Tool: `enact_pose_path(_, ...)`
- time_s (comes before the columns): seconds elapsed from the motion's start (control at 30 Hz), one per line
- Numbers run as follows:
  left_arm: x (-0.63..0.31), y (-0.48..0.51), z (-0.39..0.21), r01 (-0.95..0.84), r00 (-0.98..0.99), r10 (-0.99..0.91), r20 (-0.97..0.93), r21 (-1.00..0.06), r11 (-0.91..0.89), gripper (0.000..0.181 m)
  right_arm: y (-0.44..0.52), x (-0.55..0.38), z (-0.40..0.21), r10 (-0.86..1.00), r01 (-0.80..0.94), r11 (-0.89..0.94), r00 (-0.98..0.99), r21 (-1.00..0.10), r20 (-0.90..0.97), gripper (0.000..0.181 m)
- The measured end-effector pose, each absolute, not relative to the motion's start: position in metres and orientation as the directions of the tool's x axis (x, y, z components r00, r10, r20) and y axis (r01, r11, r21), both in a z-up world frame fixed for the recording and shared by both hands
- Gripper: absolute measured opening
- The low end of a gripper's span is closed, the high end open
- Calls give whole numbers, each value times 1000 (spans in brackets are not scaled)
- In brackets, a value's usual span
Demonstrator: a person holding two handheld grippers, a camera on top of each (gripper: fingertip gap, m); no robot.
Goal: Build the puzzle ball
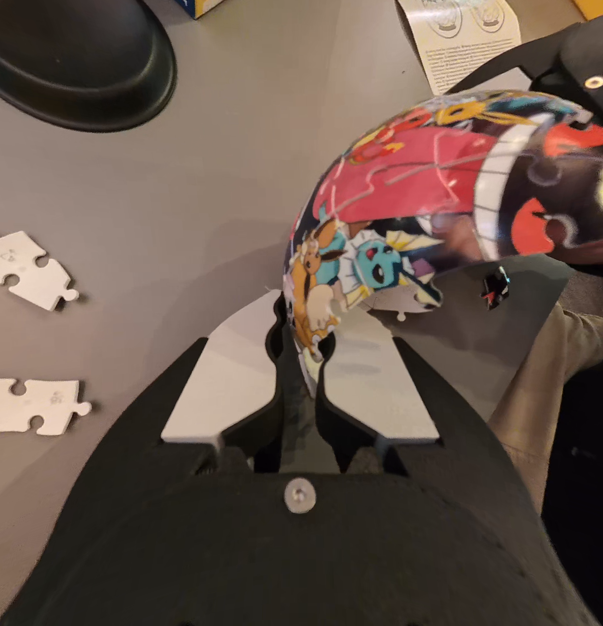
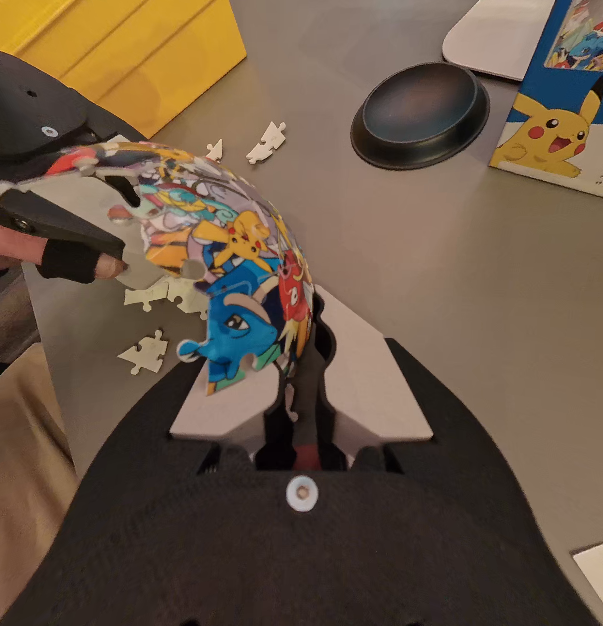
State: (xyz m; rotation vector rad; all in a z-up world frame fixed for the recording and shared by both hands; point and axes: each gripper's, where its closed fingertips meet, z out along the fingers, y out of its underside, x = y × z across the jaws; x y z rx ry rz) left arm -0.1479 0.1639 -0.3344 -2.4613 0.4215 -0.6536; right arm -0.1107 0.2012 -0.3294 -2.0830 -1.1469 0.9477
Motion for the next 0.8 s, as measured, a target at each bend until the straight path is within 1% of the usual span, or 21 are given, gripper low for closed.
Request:
enact_pose_path(0.03,-149,164,-335,-142,837,-410,362,-580,-802,13,201,-111,-329,874,464,-463,382,-755,-301,7)
enact_pose_path(0.17,-152,163,-338,-90,855,-358,376,-572,-815,7,201,-112,-327,878,461,-448,388,-766,-281,8)
enact_pose_path(0.27,-152,161,-339,-52,862,-322,392,-563,-824,5,196,-113,-324,877,454,-455,375,-766,-299,12)
enact_pose_path(0.43,-153,158,-342,-2,866,-278,415,-554,-833,4,187,-110,-325,872,468,-474,371,-746,-321,17)
enact_pose_path(0.57,-151,155,-340,23,860,-267,436,-555,-831,3,183,-108,-330,870,488,-481,368,-729,-327,17)
enact_pose_path(0.8,-144,150,-338,95,820,-242,519,-540,-837,3,183,-110,-329,871,478,-474,377,-740,-314,7)
